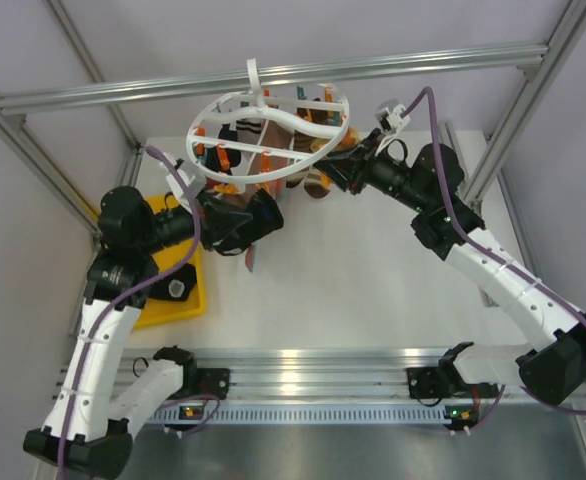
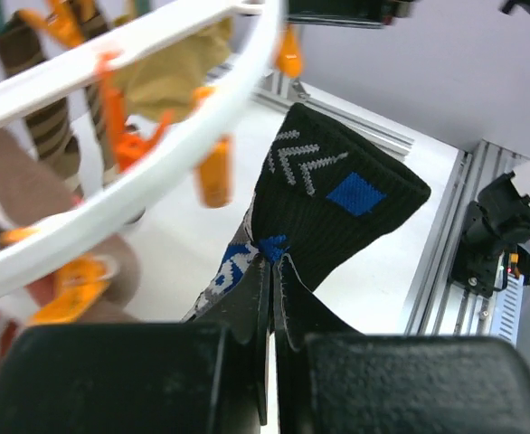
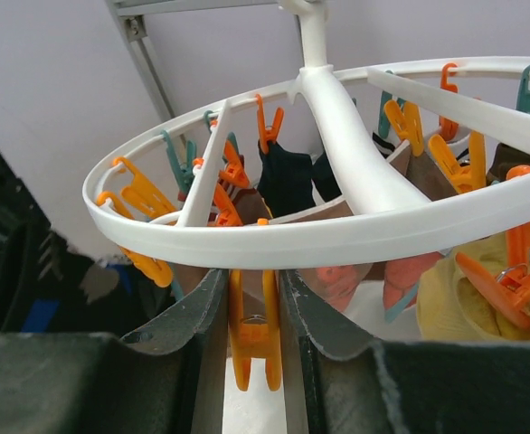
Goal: Clip the socks to the hanger
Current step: Clamp the sock onto the hanger.
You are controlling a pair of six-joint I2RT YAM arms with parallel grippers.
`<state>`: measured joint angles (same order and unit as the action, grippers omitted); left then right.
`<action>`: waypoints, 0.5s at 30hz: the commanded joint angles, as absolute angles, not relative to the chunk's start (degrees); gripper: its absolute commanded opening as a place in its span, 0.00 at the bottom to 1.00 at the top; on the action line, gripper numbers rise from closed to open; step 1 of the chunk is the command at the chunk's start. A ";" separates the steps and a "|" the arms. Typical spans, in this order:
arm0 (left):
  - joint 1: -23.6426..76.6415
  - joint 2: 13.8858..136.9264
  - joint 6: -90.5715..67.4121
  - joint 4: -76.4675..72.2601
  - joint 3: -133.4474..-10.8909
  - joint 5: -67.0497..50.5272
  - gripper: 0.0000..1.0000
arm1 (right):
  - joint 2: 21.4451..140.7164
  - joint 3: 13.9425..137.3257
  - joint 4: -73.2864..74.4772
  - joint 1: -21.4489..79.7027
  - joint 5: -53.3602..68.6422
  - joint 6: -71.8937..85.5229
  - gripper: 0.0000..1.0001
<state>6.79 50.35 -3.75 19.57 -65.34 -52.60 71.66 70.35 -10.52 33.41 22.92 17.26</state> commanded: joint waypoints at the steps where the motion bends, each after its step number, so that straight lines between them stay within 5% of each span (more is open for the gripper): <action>1: 15.88 46.94 -0.89 13.01 -62.76 -41.79 0.00 | 72.33 73.12 -9.67 32.70 20.92 19.25 0.00; 8: 38.11 47.02 0.80 7.04 -56.43 -22.55 0.00 | 72.86 72.86 -10.19 32.70 20.48 23.90 0.00; 15: 46.67 51.15 -10.71 -6.31 -48.70 -10.83 0.00 | 70.75 71.63 -10.64 32.70 20.21 25.84 0.00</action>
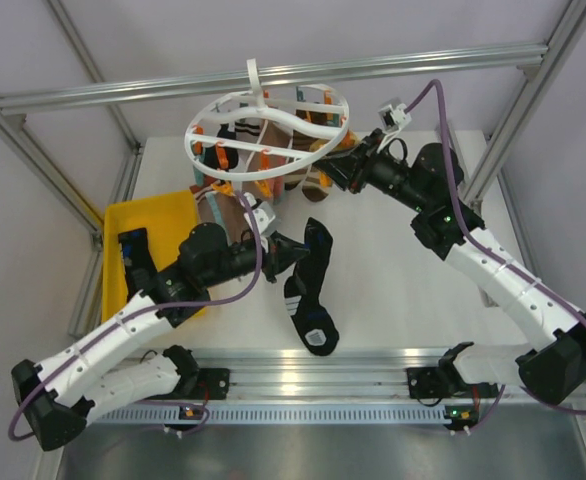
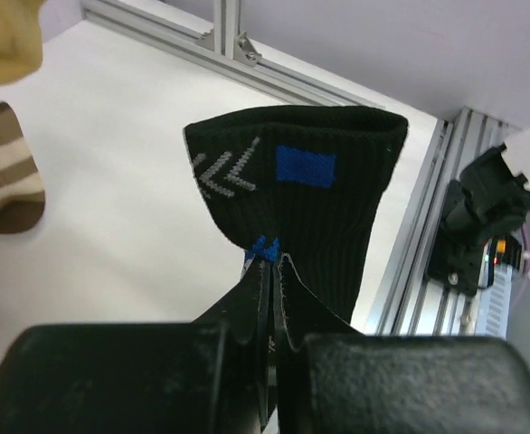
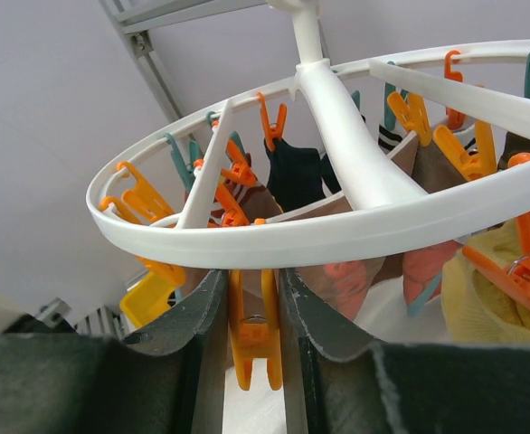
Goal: Clip the socks to the hanger
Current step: Clamp the sock onto the hanger.
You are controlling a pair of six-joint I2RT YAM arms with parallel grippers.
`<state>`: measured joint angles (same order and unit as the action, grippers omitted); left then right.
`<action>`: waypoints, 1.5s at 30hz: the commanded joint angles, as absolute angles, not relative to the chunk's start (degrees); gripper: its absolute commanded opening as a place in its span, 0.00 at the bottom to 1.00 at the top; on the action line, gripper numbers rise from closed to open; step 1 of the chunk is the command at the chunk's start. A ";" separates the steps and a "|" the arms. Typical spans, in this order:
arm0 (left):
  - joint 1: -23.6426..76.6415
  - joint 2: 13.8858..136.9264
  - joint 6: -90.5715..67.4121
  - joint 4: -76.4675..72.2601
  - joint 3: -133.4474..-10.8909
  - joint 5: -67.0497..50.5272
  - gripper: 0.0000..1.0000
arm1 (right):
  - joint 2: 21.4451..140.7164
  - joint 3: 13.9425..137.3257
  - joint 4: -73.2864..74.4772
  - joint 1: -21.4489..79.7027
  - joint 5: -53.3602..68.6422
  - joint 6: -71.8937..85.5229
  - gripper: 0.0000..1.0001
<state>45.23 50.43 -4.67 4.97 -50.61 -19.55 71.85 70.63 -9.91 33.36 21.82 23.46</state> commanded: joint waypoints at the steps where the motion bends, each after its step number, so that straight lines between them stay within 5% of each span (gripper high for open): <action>1: 46.76 52.11 -13.16 -10.94 -46.86 -10.46 0.00 | 70.40 71.37 -10.63 32.70 20.30 25.93 0.00; 6: 46.93 52.73 -14.24 -21.79 -42.02 -4.84 0.00 | 70.14 71.11 -9.93 32.61 19.78 25.84 0.00; 45: 45.79 57.57 -14.05 -31.73 -40.52 2.37 0.00 | 70.66 68.56 -13.18 32.61 22.67 29.97 0.00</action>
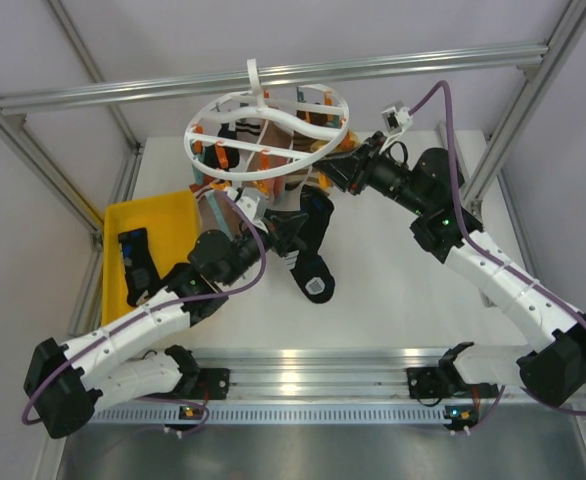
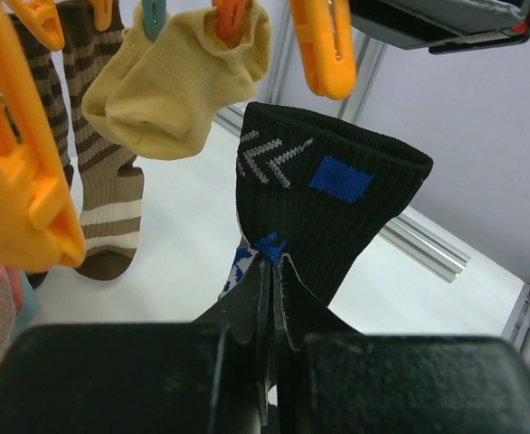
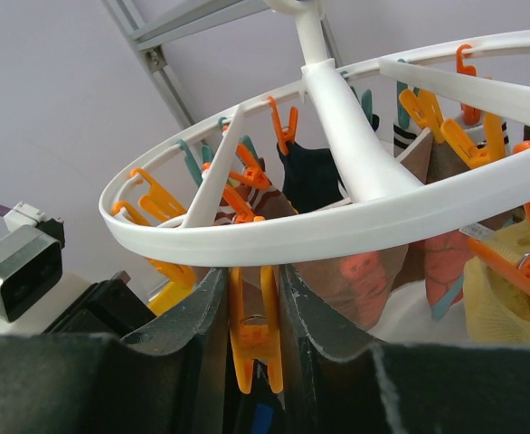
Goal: Clip the socks to the hanger
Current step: Clamp the sock onto the hanger.
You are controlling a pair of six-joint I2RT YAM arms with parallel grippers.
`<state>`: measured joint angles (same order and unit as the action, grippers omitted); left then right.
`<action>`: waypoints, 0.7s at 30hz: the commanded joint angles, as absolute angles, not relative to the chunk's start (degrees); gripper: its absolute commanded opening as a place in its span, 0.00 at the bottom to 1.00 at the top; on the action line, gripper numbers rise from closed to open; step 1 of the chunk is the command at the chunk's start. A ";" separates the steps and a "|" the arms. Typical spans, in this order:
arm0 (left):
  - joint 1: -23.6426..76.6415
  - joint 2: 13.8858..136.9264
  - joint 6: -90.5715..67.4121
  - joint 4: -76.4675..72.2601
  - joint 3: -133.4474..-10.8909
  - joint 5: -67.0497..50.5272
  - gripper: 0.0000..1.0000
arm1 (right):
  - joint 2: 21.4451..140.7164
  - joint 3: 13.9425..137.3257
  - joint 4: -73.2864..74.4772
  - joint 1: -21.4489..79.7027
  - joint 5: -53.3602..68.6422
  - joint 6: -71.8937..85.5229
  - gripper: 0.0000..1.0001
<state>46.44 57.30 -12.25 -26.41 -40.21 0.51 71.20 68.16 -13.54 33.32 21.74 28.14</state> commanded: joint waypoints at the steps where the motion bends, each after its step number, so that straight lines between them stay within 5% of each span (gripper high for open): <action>1: 45.44 57.74 -14.41 -31.73 -40.60 2.29 0.00 | 70.66 68.47 -13.27 32.69 22.85 30.06 0.00; 21: 45.44 59.59 -15.91 -32.87 -43.94 0.79 0.00 | 71.63 67.41 -15.47 32.70 23.55 29.62 0.00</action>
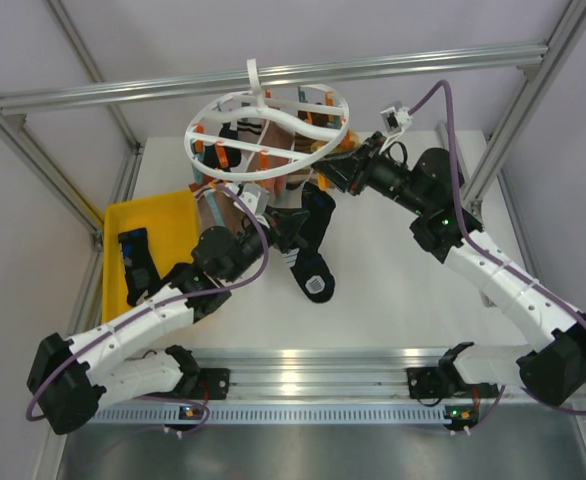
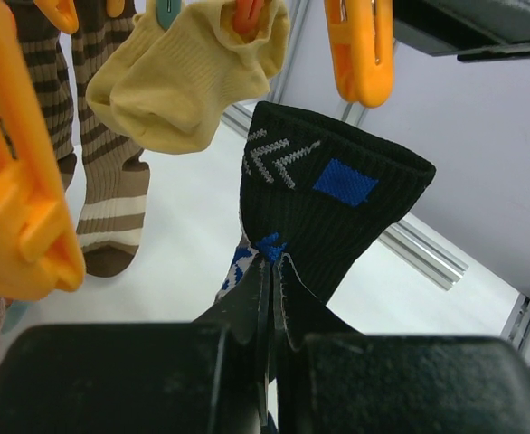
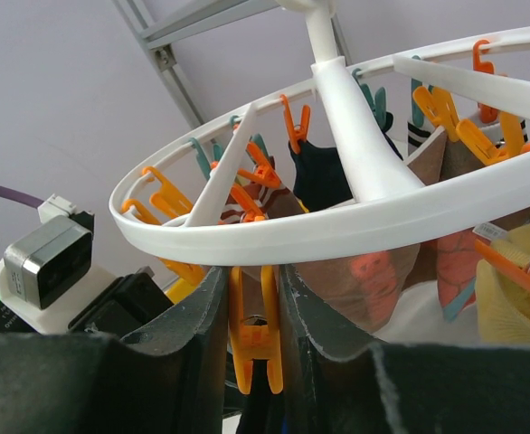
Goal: Clip the socks to the hanger
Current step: Clamp the sock onto the hanger.
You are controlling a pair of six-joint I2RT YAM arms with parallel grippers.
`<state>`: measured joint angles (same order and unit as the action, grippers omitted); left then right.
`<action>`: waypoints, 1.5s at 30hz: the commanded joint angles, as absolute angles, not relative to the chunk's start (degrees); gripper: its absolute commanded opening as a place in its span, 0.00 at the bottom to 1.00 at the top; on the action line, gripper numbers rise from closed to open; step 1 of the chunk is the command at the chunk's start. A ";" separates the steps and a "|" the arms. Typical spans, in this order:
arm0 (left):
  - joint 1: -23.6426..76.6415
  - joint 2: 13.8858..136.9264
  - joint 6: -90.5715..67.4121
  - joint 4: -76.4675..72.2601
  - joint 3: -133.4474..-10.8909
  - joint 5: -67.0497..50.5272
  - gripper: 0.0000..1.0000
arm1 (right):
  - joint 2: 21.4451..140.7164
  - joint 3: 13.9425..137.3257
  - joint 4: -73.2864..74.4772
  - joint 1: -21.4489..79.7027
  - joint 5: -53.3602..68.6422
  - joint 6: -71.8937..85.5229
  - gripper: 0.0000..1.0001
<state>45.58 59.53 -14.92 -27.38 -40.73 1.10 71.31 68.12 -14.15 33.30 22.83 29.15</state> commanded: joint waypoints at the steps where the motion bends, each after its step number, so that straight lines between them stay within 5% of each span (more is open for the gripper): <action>1: 45.44 59.68 -15.91 -32.87 -44.03 0.70 0.00 | 71.63 67.24 -15.64 32.78 23.55 29.36 0.00; 27: 44.12 60.47 -19.86 -33.57 -47.46 0.26 0.00 | 70.84 66.18 -17.05 32.70 24.52 28.91 0.01; 33: 44.12 60.64 -19.86 -33.31 -47.37 0.35 0.00 | 70.93 66.27 -17.23 32.70 24.96 29.62 0.33; 45: 44.12 61.17 -19.60 -34.89 -46.76 0.26 0.00 | 71.37 66.80 -18.28 32.70 27.16 30.67 0.54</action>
<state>44.29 61.06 -19.35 -29.23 -44.91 0.91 71.37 66.35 -16.32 33.21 25.71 29.71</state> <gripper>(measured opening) 0.018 0.533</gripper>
